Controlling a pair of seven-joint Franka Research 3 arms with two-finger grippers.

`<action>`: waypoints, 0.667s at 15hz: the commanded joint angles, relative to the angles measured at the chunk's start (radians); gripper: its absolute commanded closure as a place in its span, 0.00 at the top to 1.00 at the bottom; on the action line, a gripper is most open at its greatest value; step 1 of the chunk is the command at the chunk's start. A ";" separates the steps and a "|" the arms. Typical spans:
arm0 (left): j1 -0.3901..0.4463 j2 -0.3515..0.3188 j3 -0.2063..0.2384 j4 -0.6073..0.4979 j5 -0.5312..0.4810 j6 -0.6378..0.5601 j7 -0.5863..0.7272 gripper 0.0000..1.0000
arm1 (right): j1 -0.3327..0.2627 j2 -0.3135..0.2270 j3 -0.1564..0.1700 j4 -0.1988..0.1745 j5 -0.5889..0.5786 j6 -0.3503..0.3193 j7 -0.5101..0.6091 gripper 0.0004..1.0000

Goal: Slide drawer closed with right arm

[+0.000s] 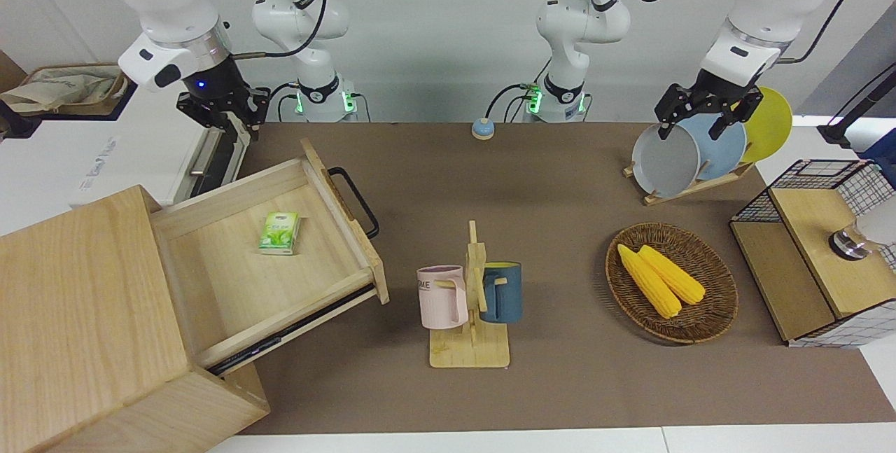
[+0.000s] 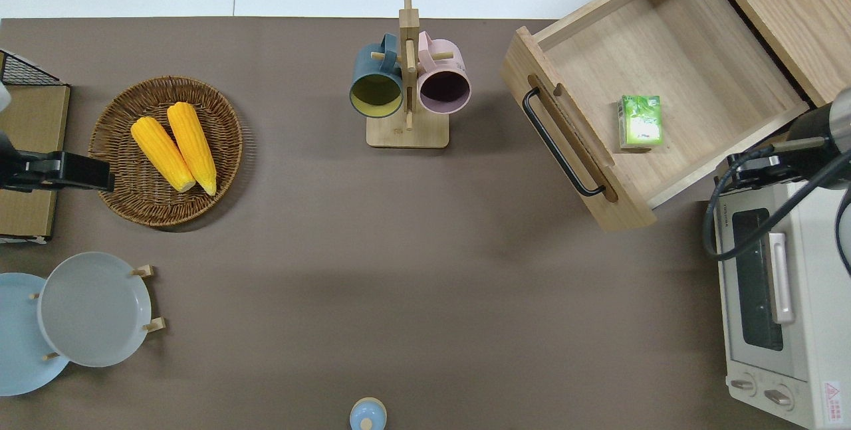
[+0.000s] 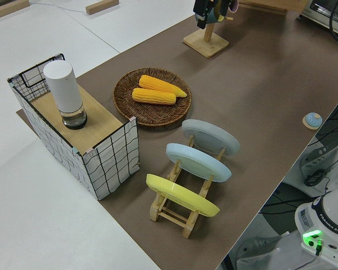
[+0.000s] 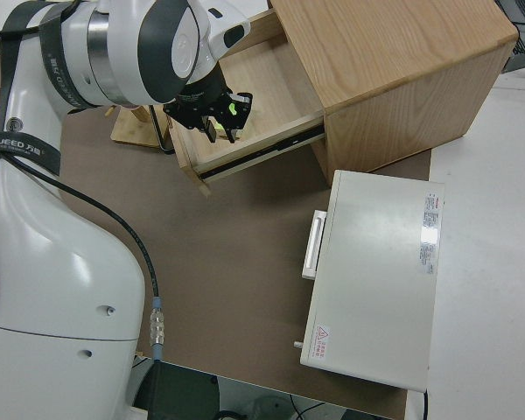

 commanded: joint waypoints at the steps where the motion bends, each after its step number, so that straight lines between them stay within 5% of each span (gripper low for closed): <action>1: -0.017 0.013 0.017 0.020 0.012 0.000 0.008 1.00 | -0.001 -0.014 0.004 -0.002 -0.012 -0.015 -0.024 0.00; 10: -0.017 0.013 0.017 0.020 0.012 0.000 0.008 1.00 | 0.045 -0.016 0.004 0.027 -0.013 -0.052 0.052 0.00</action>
